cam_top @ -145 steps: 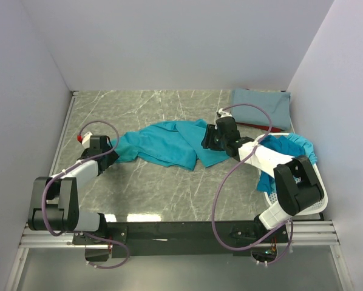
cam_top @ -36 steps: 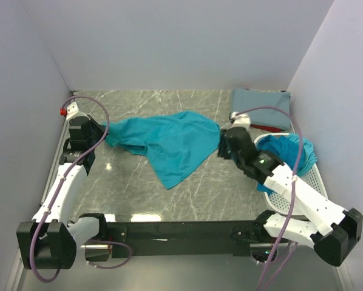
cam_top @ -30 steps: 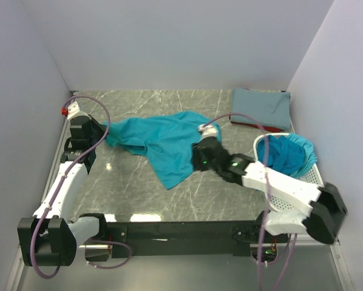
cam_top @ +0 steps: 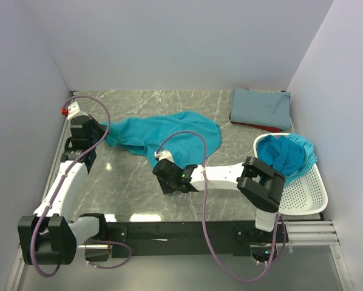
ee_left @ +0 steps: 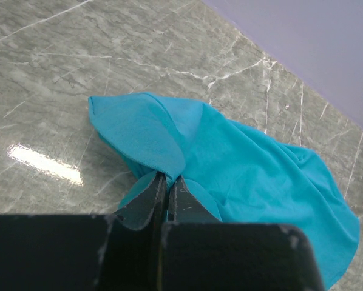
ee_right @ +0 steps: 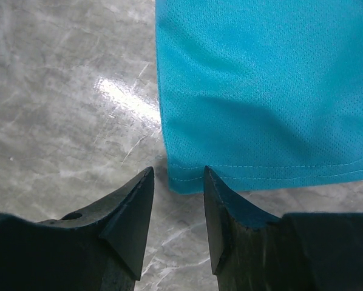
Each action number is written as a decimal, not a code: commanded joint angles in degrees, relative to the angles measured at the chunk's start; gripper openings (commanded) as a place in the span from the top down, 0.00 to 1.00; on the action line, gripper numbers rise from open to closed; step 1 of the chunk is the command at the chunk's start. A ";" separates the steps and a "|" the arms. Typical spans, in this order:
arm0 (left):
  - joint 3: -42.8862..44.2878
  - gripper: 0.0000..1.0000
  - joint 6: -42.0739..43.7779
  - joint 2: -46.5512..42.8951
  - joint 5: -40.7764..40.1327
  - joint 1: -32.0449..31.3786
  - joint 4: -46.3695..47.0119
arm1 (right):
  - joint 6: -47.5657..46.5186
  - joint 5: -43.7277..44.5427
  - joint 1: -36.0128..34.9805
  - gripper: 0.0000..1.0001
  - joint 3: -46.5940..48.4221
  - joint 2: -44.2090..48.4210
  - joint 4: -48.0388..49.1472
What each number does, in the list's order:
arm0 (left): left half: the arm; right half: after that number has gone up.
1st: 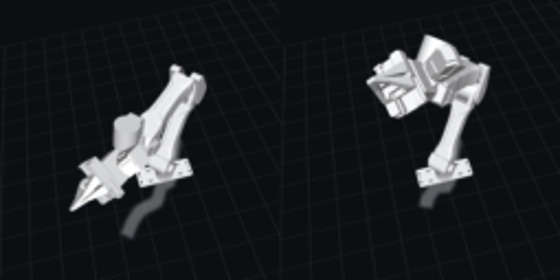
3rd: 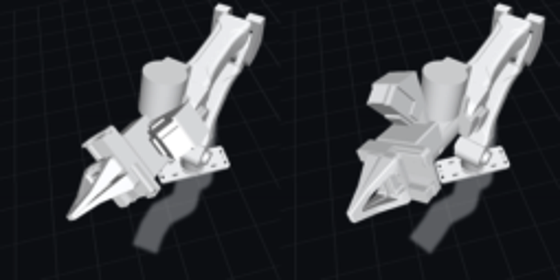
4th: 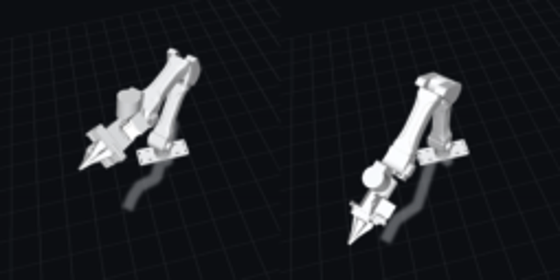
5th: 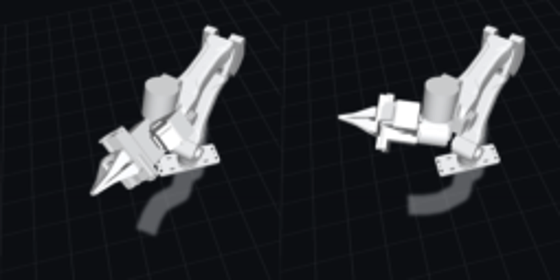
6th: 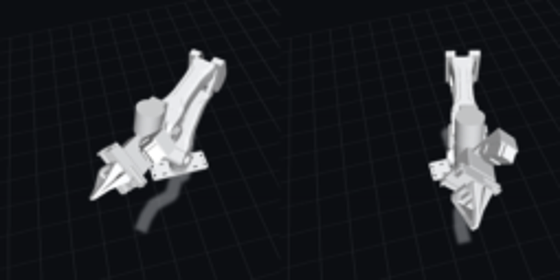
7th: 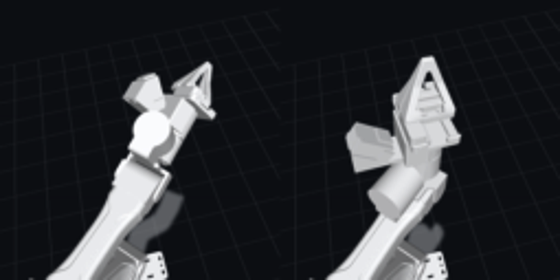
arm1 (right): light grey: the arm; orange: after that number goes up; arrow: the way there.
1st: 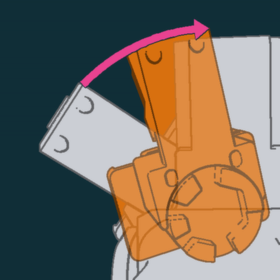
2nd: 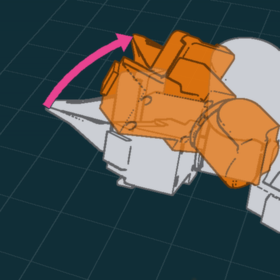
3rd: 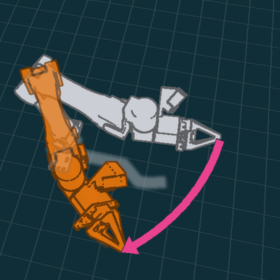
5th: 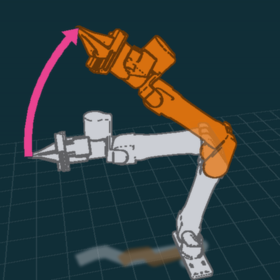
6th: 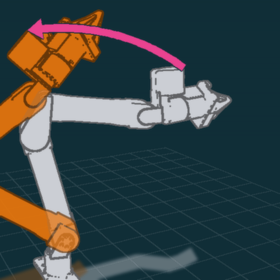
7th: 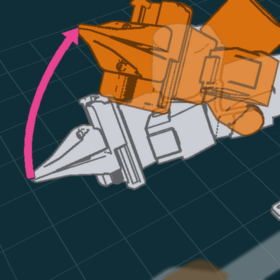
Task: Fold and stack the t-shirts
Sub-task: Flatten the tshirt out
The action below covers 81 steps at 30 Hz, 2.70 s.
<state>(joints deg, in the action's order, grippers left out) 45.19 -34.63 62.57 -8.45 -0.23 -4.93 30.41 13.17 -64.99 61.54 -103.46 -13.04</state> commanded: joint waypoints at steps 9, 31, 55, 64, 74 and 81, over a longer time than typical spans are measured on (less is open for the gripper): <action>-0.37 1.00 0.27 0.10 -0.17 0.05 2.91 | 0.08 0.98 -0.05 0.59 4.03 -4.20 -1.28; -0.01 1.00 -0.35 0.63 -7.04 -0.03 3.06 | 0.35 7.23 9.76 1.00 -5.19 11.15 -5.96; 28.02 1.00 8.79 -4.71 -8.76 -11.01 5.10 | -17.58 0.02 32.65 1.00 22.13 36.39 -6.21; 31.62 0.99 13.80 -17.29 -7.73 -18.40 3.43 | -21.80 -8.42 27.38 1.00 25.99 49.84 -10.51; 41.91 1.00 17.58 -8.00 -3.15 -18.40 3.69 | -24.52 -2.72 27.02 1.00 32.33 46.61 -11.13; 42.26 1.00 20.39 3.08 -8.07 -18.40 6.68 | -23.56 2.21 30.80 1.00 30.31 40.01 -6.57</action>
<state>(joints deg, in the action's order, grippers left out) 87.77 -17.21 62.06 -14.37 -18.37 -0.14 7.38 12.40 -36.05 93.01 -60.36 -22.85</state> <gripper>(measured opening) 0.024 0.012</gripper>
